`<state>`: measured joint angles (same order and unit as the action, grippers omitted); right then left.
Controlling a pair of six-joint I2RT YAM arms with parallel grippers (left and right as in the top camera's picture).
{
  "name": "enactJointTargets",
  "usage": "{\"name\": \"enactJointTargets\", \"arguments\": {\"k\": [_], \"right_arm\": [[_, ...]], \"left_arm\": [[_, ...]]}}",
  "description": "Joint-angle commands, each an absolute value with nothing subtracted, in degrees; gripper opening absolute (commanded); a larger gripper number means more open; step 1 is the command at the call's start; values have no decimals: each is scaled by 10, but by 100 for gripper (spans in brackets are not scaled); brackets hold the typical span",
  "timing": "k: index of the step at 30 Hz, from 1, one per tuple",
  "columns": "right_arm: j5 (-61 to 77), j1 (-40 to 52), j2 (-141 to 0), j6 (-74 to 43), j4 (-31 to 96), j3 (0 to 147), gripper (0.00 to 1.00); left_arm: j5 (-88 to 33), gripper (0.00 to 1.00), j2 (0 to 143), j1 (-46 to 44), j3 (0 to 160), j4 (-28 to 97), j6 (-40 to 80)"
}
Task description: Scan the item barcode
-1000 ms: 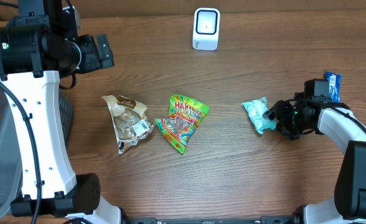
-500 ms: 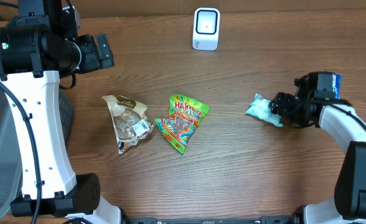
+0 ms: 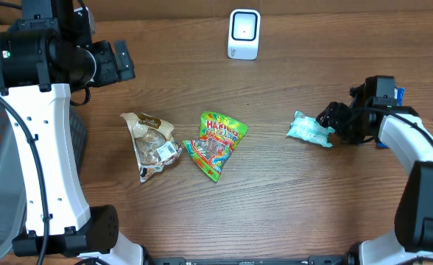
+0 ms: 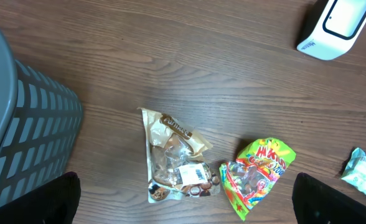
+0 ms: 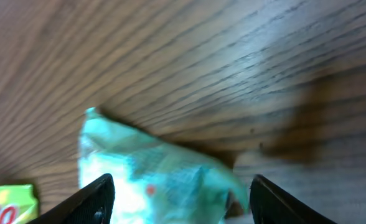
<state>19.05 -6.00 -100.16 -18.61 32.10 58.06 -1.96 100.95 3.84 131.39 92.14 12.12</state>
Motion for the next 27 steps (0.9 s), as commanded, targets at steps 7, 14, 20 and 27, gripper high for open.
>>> {"name": "enactJointTargets", "arguments": {"k": [7,14,20,27], "right_arm": [[195,-61,-1086,-191,292,566,75],[300,-61,-1107,-191,295,566,53],[357,-61,-1107,-191,296,566,13],[423,-61,-1102,-191,297,595,4]], "left_arm": [[-25,100,1000,36,1314,921,131],[-25,100,1000,36,1314,921,131],[-25,100,1000,36,1314,921,131],[-25,100,1000,36,1314,921,131]]}}
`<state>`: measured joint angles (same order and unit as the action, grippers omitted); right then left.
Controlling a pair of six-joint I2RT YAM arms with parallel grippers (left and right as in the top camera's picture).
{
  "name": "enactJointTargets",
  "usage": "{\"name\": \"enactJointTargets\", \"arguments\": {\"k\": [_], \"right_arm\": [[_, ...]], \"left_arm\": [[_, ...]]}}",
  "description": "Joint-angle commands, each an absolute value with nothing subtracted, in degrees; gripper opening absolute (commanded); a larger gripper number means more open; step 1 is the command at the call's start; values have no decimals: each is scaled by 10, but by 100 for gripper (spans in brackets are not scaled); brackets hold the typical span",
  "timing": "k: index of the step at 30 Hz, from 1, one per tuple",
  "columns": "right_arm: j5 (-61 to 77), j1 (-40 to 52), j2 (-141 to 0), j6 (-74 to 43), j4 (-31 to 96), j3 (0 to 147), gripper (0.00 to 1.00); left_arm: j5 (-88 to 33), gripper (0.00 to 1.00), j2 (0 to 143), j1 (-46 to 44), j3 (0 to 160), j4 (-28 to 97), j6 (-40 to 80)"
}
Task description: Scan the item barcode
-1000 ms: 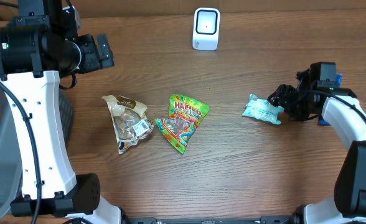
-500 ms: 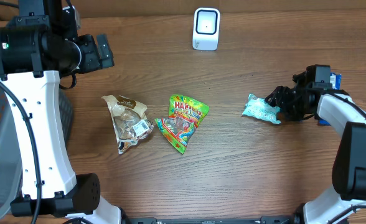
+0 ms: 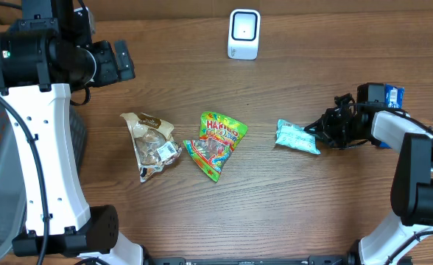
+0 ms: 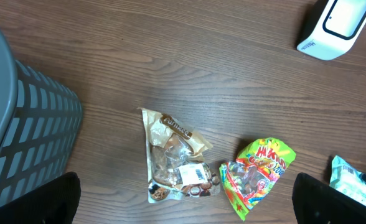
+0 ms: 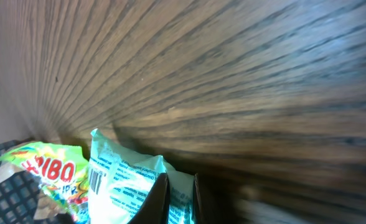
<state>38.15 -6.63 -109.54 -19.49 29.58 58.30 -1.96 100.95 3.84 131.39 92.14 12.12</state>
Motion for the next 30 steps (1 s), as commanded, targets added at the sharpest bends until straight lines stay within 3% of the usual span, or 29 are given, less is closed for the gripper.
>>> {"name": "enactJointTargets", "arguments": {"k": [1,11,12,16,24,30], "right_arm": [[434,-61,-1093,-189,299,606,4],[377,-61,-1065,-57,312,663,4],[334,-61,-1065,-55,314,662,32],[316,-61,-1065,-55,334,662,61],[296,-60,-1065,-60,350,644,69],[290,-61,-1065,-62,384,630,69]], "left_arm": [[-25,100,1000,36,1314,921,131],[-25,100,1000,36,1314,921,131],[-25,100,1000,36,1314,921,131],[-25,100,1000,36,1314,921,131],[-25,100,1000,36,1314,921,131],[-25,100,1000,36,1314,921,131]]}}
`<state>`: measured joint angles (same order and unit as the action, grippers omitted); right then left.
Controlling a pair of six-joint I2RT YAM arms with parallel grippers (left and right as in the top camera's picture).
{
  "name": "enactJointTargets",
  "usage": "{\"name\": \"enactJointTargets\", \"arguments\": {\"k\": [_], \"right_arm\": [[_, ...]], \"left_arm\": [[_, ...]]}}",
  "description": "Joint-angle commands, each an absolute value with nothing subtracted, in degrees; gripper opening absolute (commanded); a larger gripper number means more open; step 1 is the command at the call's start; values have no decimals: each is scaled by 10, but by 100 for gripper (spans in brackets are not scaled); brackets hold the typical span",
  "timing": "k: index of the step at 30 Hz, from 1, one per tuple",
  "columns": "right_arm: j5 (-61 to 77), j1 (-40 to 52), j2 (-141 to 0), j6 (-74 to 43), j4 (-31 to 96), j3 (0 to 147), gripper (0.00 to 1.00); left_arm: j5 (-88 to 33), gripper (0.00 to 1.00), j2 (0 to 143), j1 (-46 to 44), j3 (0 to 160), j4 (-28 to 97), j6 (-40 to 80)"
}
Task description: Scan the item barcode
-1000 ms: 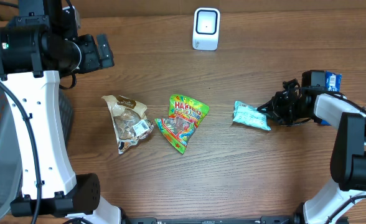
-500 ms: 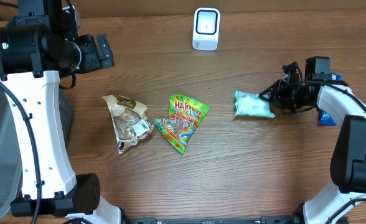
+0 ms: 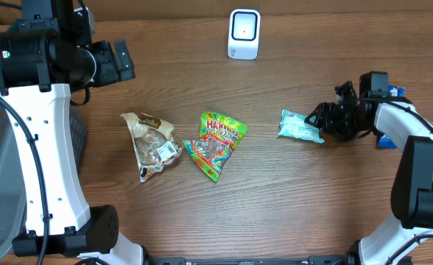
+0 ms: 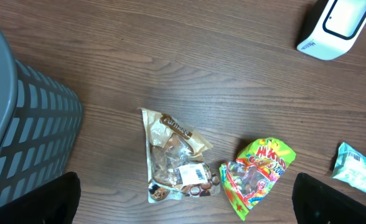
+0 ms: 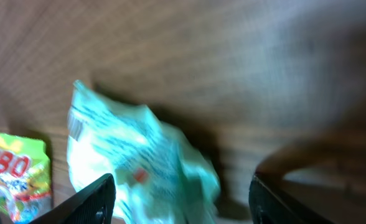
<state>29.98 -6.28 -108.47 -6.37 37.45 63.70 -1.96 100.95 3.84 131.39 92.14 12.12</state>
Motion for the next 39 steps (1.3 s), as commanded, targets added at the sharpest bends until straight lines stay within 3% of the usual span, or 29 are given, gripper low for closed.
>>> {"name": "enactJointTargets", "arguments": {"k": [1,35,37,39], "right_arm": [[290,-61,-1065,-66,392,630,69],[296,-55,-1065,-120,339,583,49],[296,-55,-1065,-120,321,570,43],[315,-55,-1065,-120,306,562,28]], "left_arm": [[-25,100,1000,36,1314,921,131],[-25,100,1000,36,1314,921,131],[-25,100,1000,36,1314,921,131],[-25,100,1000,36,1314,921,131]]}}
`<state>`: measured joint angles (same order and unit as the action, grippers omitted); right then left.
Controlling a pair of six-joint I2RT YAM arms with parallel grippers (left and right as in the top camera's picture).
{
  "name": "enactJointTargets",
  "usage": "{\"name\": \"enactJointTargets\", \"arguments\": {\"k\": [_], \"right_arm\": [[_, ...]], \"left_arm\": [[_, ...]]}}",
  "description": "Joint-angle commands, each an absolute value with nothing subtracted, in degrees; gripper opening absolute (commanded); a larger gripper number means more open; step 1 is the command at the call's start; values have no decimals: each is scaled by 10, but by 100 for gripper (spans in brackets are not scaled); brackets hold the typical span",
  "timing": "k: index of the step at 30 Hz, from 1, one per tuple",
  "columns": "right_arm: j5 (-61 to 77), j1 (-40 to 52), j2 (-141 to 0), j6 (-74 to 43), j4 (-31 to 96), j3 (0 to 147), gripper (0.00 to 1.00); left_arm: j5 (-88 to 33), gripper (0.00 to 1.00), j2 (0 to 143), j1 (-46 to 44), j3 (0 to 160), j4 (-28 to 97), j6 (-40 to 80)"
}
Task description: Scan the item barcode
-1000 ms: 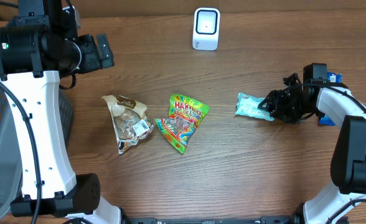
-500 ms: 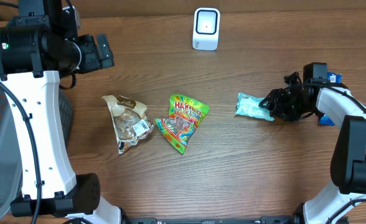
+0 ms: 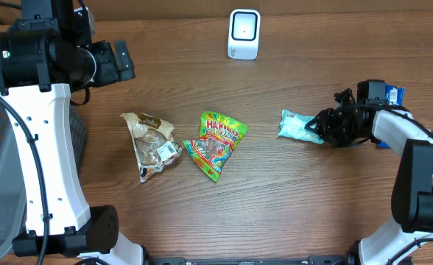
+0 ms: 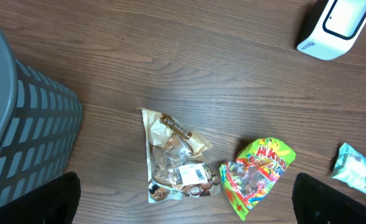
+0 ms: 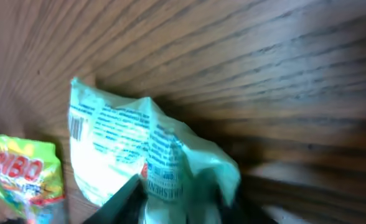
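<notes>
A teal packet (image 3: 297, 124) lies on the wooden table right of centre, printed side with a small barcode up (image 5: 117, 146). My right gripper (image 3: 325, 125) is shut on the packet's right end, low at the table; its dark fingers (image 5: 130, 199) pinch the crumpled foil. The white scanner (image 3: 244, 33) stands at the back centre, also seen from the left wrist (image 4: 332, 25). My left gripper (image 4: 184, 199) hangs open, high over the table's left part, with nothing between its fingers.
A brown snack bag (image 3: 152, 145) and a green Haribo bag (image 3: 216, 143) lie at mid-table. A grey slatted basket (image 4: 21, 124) stands off the left edge. A blue item (image 3: 395, 94) shows partly behind the right arm.
My right gripper was open around the teal packet; now it is shut on the packet's right end. The packet lies in nearly the same place. The left arm has not moved.
My right gripper first stood open at the teal packet near the right. Then it was shut on it, and the packet lay further left. Then the jaws stood open again, the packet slightly further back. Now they are shut on it once more.
</notes>
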<state>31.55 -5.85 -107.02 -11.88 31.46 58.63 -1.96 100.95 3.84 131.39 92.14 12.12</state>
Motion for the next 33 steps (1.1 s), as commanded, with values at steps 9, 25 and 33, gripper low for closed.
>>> {"name": "enactJointTargets", "arguments": {"k": [9,25,33], "right_arm": [[503,-55,-1064,-84,274,599,4],[438,-10,-954,-72,382,774,4],[239,86,-933,-72,421,829,4]], "left_arm": [[-25,100,1000,36,1314,921,131],[-25,100,1000,36,1314,921,131],[-25,100,1000,36,1314,921,131]]}}
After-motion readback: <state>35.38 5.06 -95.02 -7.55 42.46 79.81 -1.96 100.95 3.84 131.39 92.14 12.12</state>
